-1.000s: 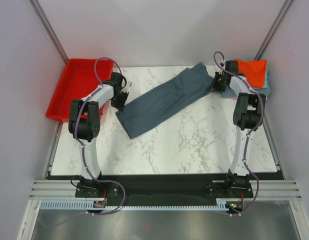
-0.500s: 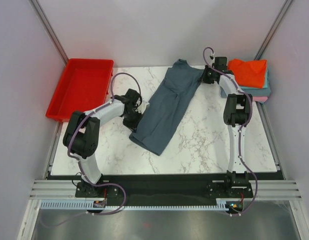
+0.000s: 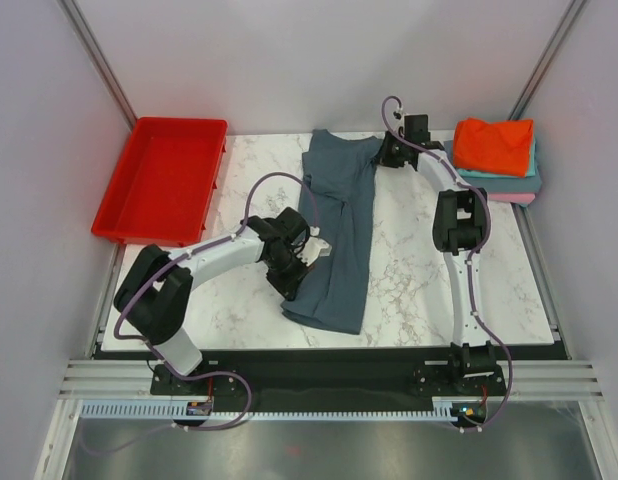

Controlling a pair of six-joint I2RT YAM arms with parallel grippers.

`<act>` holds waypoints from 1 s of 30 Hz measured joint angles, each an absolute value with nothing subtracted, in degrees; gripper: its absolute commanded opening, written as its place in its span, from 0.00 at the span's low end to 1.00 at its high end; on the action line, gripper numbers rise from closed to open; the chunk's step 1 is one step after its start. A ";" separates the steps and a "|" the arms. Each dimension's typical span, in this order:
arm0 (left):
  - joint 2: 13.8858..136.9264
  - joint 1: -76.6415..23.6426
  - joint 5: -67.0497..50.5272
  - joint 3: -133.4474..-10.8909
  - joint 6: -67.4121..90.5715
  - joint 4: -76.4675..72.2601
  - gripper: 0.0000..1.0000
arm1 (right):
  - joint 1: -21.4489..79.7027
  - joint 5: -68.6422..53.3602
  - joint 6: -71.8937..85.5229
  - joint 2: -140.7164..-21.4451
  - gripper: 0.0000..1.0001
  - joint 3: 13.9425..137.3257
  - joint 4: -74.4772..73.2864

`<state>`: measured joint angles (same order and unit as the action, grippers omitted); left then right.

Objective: Fold and stack the t-shirts
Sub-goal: Fold the tshirt

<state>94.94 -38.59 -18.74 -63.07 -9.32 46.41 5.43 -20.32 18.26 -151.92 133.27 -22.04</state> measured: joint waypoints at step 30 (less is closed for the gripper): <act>92.01 -42.41 -18.55 -72.20 -9.19 47.53 0.82 | -0.38 -24.56 22.37 -124.25 0.54 95.83 -15.75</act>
